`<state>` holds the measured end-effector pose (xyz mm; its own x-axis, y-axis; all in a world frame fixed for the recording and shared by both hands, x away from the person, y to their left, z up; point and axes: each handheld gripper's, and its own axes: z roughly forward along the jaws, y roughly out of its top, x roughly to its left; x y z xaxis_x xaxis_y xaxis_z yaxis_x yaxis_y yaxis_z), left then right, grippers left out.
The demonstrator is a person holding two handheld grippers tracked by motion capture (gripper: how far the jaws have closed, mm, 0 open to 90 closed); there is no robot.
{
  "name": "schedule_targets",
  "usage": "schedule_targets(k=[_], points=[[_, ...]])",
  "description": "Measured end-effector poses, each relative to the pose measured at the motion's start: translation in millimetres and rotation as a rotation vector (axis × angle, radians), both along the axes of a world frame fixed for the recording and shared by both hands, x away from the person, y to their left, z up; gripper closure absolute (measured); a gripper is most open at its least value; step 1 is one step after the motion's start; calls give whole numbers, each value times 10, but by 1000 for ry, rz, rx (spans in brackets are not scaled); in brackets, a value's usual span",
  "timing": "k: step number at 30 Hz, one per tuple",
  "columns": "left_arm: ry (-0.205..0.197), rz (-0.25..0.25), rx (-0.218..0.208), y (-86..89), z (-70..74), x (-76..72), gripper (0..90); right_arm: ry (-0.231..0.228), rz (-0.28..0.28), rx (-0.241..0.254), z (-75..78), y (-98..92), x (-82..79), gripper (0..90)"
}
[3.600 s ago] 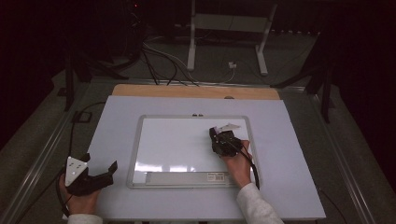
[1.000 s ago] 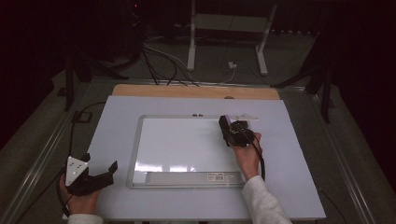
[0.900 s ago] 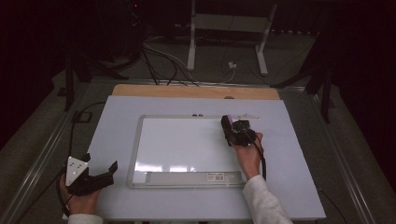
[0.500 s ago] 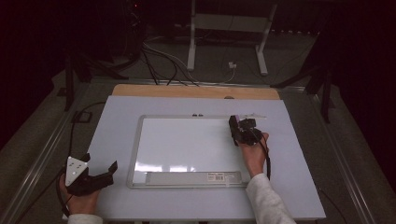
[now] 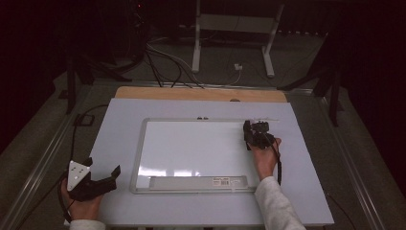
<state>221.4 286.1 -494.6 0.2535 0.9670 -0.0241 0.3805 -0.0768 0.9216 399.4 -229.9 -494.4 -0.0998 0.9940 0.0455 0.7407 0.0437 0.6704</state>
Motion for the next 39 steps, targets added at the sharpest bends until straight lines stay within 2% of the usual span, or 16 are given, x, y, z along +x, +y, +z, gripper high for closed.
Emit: schedule_targets(k=[5, 9, 12, 15, 18, 23, 29, 33, 39], points=[[-1, 0, -1, -1, 0, 0, 6, 6, -4, -9, -20, 27, 26, 602], [0, 0, 0, 1, 0, -1, 6, 17, -8, 6, -49, 15, 57, 587], [-1, 0, -2, 9, -2, 1, 6, 10, 5, 38, -59, -1, 58, 459], [2, 0, -1, 6, -5, 4, 6, -22, 24, 66, -6, -11, 16, 329], [-4, 0, -2, 1, 4, -4, 6, -60, 54, 85, 90, -21, -44, 251], [-4, 2, -2, 9, 5, -9, 6, -106, 135, 136, 230, -82, -201, 174], [-7, 3, -5, 9, 12, -15, 6, -160, 219, 125, 293, -174, -463, 111], [-14, 3, -9, 10, 21, -16, 6, -200, 271, 97, 306, -248, -652, 85], [-28, 0, -39, 21, 48, -23, 6, -271, 317, 90, 279, -402, -906, 64]])
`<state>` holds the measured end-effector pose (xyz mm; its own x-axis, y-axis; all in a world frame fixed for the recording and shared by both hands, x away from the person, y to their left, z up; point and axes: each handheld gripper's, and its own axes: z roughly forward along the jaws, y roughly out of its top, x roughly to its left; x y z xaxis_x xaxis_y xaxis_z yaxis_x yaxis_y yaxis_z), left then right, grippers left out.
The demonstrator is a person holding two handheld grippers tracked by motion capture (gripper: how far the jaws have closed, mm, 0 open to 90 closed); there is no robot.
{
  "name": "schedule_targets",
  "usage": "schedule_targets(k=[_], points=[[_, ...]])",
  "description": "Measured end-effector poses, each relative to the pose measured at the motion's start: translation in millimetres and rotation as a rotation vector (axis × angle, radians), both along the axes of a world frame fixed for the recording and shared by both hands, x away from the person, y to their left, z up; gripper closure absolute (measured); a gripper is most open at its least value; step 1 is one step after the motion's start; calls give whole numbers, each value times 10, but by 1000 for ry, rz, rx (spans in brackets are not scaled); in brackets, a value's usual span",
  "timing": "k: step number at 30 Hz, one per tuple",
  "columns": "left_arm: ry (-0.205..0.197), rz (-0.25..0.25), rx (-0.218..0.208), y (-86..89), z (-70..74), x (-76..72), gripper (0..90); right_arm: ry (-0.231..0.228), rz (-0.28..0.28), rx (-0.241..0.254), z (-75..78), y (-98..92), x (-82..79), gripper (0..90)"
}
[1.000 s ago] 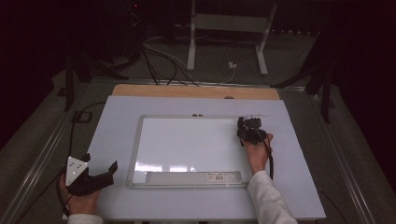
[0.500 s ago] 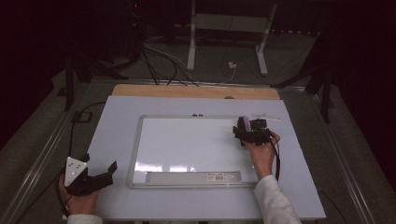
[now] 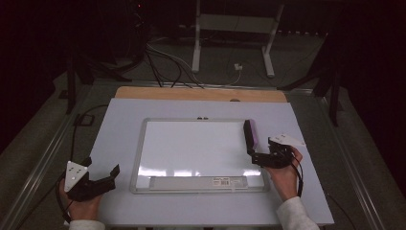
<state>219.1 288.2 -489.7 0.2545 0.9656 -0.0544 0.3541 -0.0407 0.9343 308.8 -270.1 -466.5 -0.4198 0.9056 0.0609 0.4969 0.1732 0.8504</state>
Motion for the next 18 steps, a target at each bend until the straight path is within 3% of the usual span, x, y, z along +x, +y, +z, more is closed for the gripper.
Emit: schedule_targets(k=[4, 6, 10, 18], points=[[-9, 5, -23, 14, 12, -4, 6, -56, 7, 43, -34, -134, -141, 31], [-12, 7, -26, 16, 16, -5, 6, -78, 5, 42, -67, -181, -217, 26], [-19, 5, -30, 7, 25, -6, 6, -87, 0, 21, -149, -244, -356, 25], [-30, -2, -30, 1, 28, -17, 6, -108, -32, 77, -207, -430, -602, 14]])
